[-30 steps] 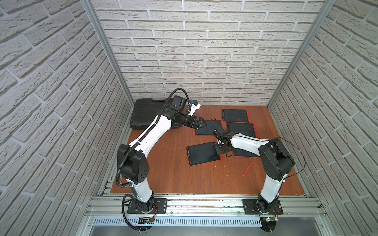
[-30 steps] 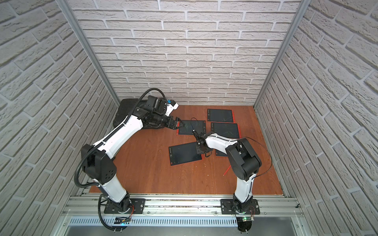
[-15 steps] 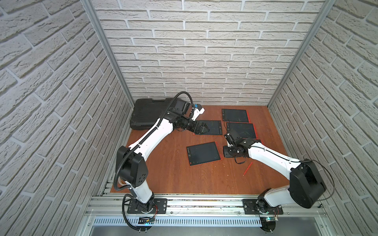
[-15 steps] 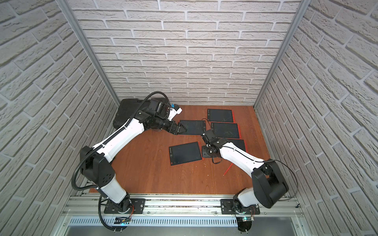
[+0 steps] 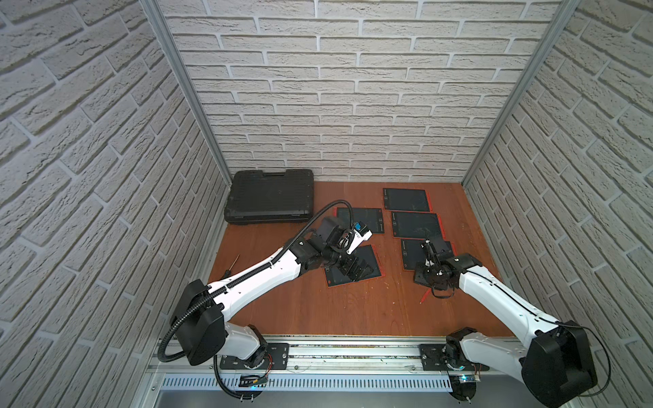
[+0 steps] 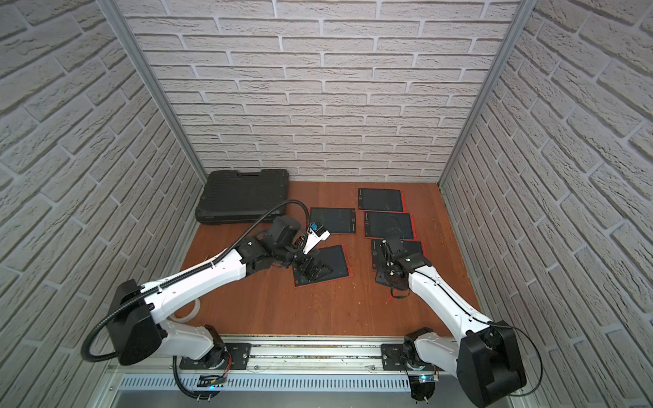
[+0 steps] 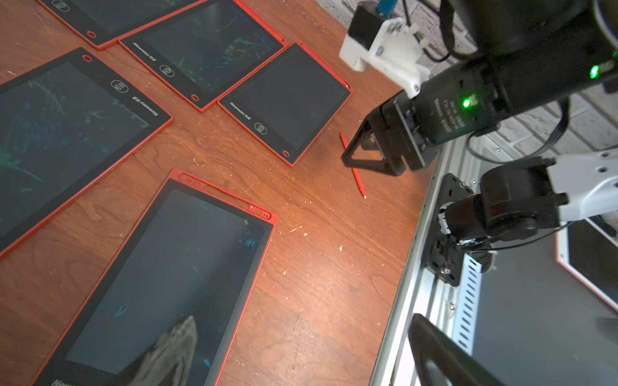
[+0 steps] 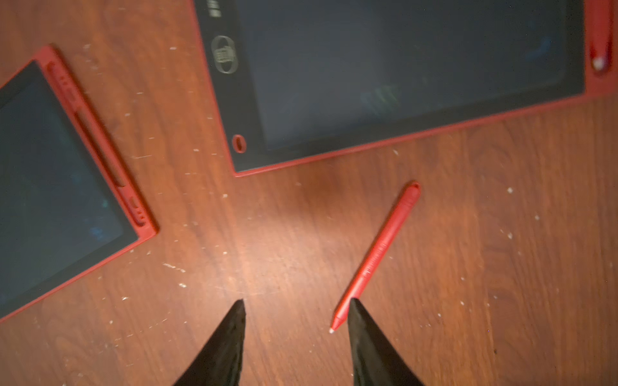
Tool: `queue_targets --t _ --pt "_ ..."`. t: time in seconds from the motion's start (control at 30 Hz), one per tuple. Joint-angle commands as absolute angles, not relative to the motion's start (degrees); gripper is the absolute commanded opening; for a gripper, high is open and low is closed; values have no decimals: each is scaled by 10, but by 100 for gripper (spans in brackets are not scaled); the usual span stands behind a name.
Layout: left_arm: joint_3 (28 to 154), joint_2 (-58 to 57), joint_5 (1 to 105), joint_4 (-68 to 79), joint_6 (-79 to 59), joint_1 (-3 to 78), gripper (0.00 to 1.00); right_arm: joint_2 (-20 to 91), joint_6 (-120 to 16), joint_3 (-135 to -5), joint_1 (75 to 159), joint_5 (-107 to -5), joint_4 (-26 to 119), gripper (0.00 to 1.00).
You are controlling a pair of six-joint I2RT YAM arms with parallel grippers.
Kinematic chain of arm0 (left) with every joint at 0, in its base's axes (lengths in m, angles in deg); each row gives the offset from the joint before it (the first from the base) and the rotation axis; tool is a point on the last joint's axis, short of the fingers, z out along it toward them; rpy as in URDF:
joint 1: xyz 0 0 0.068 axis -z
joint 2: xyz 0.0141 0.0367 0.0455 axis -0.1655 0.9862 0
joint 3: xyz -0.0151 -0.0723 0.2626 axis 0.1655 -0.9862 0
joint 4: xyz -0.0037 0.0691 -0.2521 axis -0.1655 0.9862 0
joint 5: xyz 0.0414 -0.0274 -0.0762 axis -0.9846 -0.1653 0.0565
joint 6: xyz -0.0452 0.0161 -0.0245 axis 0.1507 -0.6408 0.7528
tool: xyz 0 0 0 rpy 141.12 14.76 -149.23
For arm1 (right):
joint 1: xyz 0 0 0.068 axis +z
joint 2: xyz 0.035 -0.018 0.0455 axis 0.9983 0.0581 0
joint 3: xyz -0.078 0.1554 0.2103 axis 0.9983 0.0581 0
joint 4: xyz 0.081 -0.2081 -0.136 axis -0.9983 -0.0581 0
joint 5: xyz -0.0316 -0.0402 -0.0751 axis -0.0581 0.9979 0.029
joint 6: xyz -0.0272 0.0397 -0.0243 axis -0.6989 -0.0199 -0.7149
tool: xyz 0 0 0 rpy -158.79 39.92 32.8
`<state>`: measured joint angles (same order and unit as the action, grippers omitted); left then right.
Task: Place the stylus back onto the writing tablet
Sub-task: Move the writing tablet to the center of the board, then adjust the stylus at the center of the board.
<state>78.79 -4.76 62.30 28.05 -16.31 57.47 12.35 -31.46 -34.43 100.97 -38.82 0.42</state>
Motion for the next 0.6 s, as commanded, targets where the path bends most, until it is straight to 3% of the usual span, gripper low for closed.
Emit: queue_targets --t 0.0,0.57 --pt "768 -66 581 164 -145 586 98 113 -306 -331 987 -385 -5 51" --pt "794 -29 567 201 -181 634 98 181 -328 -281 904 -416 71 33"
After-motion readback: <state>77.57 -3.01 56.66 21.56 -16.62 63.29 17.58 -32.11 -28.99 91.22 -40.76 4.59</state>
